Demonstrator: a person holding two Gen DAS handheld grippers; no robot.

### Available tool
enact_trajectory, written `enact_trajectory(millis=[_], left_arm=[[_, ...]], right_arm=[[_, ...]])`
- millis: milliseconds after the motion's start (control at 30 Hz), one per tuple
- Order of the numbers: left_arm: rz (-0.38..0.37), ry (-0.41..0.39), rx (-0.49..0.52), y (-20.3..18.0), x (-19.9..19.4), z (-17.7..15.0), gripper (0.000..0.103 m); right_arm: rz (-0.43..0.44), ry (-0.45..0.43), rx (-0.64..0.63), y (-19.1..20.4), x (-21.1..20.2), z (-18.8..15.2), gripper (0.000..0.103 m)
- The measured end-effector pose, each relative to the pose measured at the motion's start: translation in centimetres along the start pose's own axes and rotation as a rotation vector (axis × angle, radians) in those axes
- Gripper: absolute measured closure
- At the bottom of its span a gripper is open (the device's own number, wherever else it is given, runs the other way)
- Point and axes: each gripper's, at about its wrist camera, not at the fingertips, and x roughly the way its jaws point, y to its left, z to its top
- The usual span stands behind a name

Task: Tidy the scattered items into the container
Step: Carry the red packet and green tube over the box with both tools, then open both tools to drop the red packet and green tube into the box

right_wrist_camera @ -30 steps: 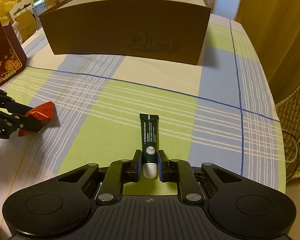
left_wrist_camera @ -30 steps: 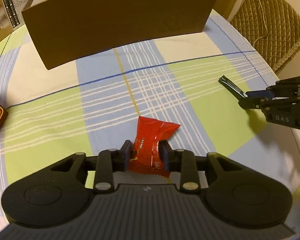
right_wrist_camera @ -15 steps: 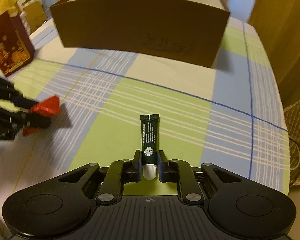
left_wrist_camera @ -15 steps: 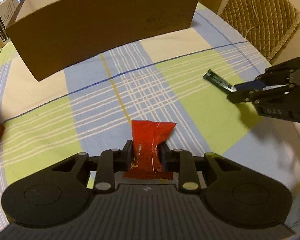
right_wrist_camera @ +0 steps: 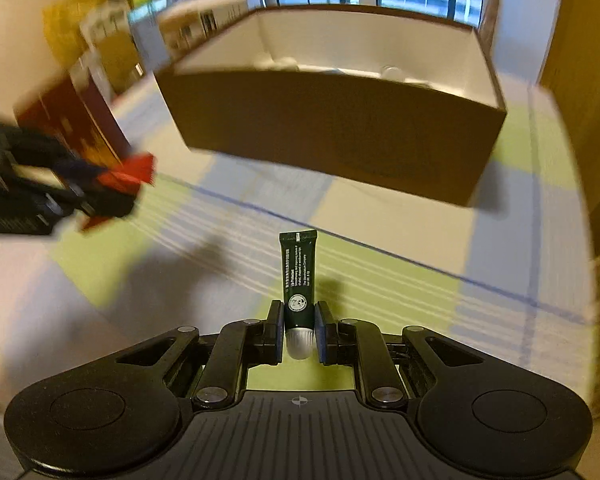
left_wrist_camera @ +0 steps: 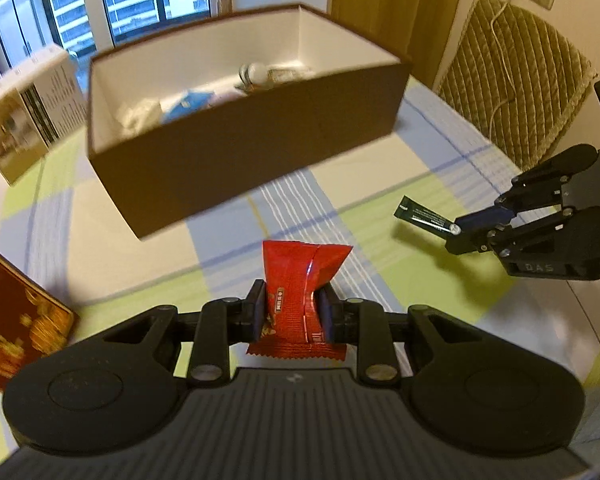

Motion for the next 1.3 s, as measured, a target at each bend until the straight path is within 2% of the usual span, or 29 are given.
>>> enact_trajectory(millis=[67,167,333,567,733,1033,1167,1300], left_arm=[[0.002,-0.017,0.003,0.5,-0.6,0.7,0.081],[-0.001,-0.03,0.008,1.4,-1.1,1.9,0.081],[0.014,-0.055,0.05,2.9,-1.7,4.5,0.081],[0.034,-0.122,0.097,5.3,-2.6,9.8,0.081],[0.043,-0.118,0.131,6.8,-1.4,13.3,0.081],[-0.01,-0.028,0.081,8.5,5.2,17.8,0.081],[-0.02,0.034,0.044,8.6,9.0,18.9,0.081],[-0.024,0.083,-0.025,8.9,12.2,19.7,0.081]], right_arm=[[0.126,-0.012,0.109,-1.2,-0.7,1.1,0.085],[0.229,-0.034,0.198,-2.5,-1.6,2.8,0.085],[0.306,-0.096,0.273,-4.5,-2.9,6.5,0.085],[0.275,-0.18,0.241,-5.8,-4.2,12.3,0.085],[0.212,-0.186,0.187,-6.5,-3.6,15.6,0.085],[0.074,-0.055,0.177,-8.2,3.2,19.0,0.085],[0.054,0.002,0.18,-8.7,6.3,19.9,0.085],[0.062,0.023,0.204,-9.1,8.2,20.6,0.085]])
